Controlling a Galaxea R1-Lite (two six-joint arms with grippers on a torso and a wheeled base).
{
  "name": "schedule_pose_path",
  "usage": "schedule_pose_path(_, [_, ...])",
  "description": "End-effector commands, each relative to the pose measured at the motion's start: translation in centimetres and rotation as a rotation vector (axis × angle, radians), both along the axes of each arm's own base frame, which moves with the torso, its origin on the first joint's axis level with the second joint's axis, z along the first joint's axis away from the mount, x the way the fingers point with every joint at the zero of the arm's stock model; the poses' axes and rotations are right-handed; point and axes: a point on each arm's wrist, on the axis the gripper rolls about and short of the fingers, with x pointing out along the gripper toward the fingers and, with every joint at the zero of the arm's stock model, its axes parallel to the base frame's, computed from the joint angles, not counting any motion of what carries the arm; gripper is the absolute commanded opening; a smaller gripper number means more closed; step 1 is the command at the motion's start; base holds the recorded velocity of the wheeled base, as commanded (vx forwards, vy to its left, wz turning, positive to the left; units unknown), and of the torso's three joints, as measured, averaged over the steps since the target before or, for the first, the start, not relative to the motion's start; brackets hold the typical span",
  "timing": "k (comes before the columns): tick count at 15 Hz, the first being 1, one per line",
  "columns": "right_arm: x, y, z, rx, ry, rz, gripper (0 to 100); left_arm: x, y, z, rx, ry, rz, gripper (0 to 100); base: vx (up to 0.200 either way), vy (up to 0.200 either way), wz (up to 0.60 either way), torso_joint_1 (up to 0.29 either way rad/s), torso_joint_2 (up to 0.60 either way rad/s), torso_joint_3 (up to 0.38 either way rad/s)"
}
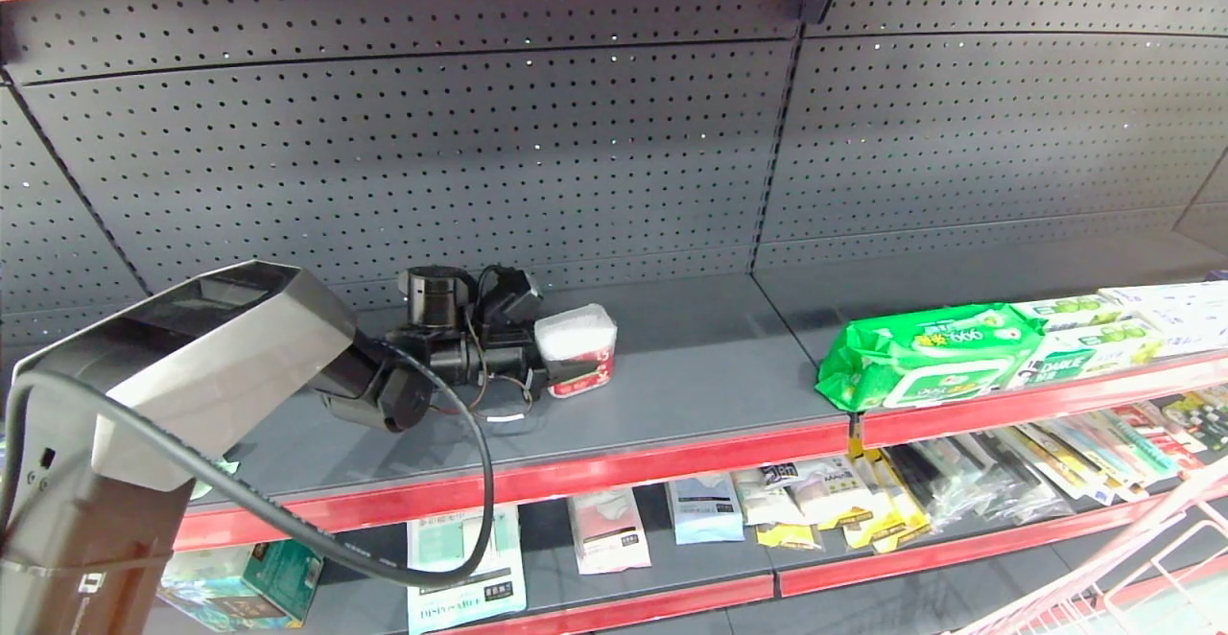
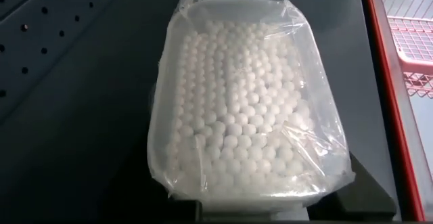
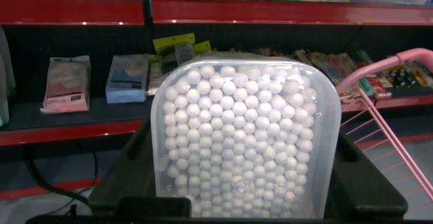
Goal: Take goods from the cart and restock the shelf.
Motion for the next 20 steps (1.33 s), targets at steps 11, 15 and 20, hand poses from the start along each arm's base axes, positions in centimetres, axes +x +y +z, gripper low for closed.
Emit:
schedule_pose_path(11, [0.0, 0.0, 0.0, 0.000, 0.006, 0.003, 0, -6.0, 6.1, 1.0, 0.028, 0.000, -0.023, 0, 0.000, 0.000, 0.00, 0.000, 0.00, 0.000])
schedule_pose_path(15, [0.0, 0.0, 0.0, 0.000, 0.004, 0.003, 0, -6.4, 7.9, 0.3, 0.041, -0.020, -0.033, 0, 0.000, 0.000, 0.00, 0.000, 0.00, 0.000])
schedule_pose_path(20, [0.0, 0.0, 0.0, 0.000, 0.006, 0.003, 0, -6.4, 9.0, -0.2, 0.042, -0.031, -0.034, 0, 0.000, 0.000, 0.00, 0.000, 0.00, 0.000])
